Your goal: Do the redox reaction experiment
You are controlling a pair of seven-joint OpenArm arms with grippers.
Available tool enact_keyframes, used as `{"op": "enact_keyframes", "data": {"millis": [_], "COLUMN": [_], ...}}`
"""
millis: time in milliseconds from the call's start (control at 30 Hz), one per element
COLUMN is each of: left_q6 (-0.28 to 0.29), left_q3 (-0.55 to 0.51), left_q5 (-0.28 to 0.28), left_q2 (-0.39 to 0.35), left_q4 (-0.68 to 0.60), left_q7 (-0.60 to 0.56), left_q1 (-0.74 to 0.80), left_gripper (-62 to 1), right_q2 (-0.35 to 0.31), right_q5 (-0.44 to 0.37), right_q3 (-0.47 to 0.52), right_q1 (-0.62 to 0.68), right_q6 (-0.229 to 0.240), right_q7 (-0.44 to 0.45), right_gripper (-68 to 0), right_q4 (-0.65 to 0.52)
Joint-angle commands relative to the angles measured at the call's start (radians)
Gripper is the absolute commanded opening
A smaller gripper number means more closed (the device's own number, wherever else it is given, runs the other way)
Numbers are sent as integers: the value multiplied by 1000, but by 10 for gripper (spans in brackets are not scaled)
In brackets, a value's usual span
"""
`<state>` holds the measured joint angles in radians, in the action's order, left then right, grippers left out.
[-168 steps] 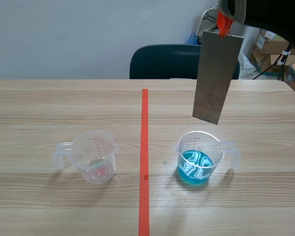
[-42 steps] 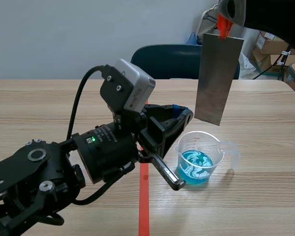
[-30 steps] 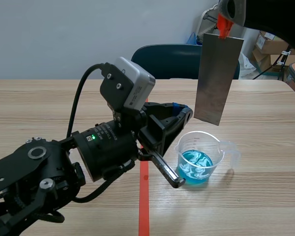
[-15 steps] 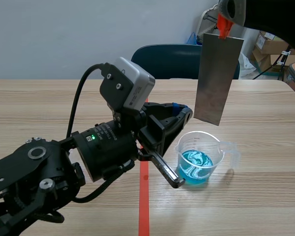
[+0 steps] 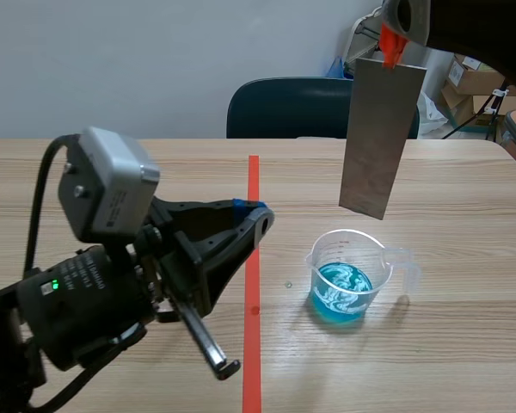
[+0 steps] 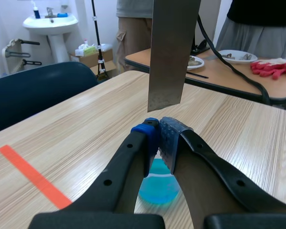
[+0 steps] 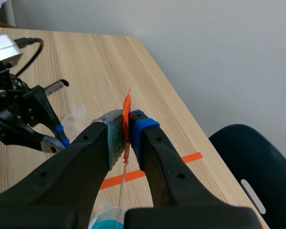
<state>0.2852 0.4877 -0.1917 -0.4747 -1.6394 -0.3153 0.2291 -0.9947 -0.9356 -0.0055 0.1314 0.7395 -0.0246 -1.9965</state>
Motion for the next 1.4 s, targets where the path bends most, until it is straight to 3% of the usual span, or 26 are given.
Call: {"op": "enact_keyframes", "data": {"millis": [0,67,200,267,333,600,833,1100,1200,1367], "left_q6": [-2,-1,-2,0,2,-14,-21,-12,1,2], "left_q3": [-12,-30,-74,-98,-120,-204,-301,-407,-435,-448], "left_q5": [-6,-6,-6,-7,-6,39,39,94,134,137], "left_q2": [-27,-63,-123,-145,-162,-188,-233,-244,-243,-243], "left_q4": [-34,-59,-99,-110,-116,-121,-122,-122,-122,-121], "left_q7": [-11,-20,-76,-118,-146,-201,-457,-666,-715,-731], "left_q1": [34,74,157,197,239,383,571,753,796,829], "left_gripper": [-592,-571,-370,-211,14,14,14,14,14,14], "right_q2": [-13,-13,-13,-13,-13,-13,-13,-13,-13,-13], "right_q5": [-18,-18,-18,-18,-18,-18,-18,-18,-18,-18], "right_q3": [14,14,14,14,14,14,14,14,14,14], "right_q1": [-10,-10,-10,-10,-10,-10,-10,-10,-10,-10], "right_q6": [6,6,6,6,6,6,6,6,6,6], "right_q7": [19,19,19,19,19,19,19,19,19,19], "right_gripper": [-667,-667,-667,-667,-667,-667,-667,-667,-667,-667], "right_q4": [-7,-7,-7,-7,-7,-7,-7,-7,-7,-7]}}
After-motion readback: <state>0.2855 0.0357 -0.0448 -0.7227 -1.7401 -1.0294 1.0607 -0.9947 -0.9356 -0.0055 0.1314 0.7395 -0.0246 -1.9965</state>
